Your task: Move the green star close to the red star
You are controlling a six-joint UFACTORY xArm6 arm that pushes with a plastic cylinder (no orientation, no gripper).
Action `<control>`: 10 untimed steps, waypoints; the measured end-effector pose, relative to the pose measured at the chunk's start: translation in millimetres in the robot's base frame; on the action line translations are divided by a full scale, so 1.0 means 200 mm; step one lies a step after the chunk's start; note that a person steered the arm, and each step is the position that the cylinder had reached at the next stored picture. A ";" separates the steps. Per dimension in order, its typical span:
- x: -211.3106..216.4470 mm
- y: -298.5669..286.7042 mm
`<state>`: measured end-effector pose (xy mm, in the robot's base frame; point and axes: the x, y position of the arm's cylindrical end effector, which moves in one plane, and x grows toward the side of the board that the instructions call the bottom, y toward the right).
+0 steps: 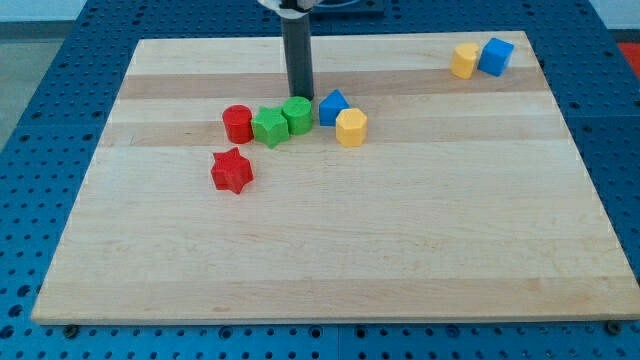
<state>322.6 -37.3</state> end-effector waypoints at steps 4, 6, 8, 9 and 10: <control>0.16 0.00; 0.09 0.00; 0.14 -0.13; 0.18 -0.19; 0.27 -0.19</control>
<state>375.7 -76.1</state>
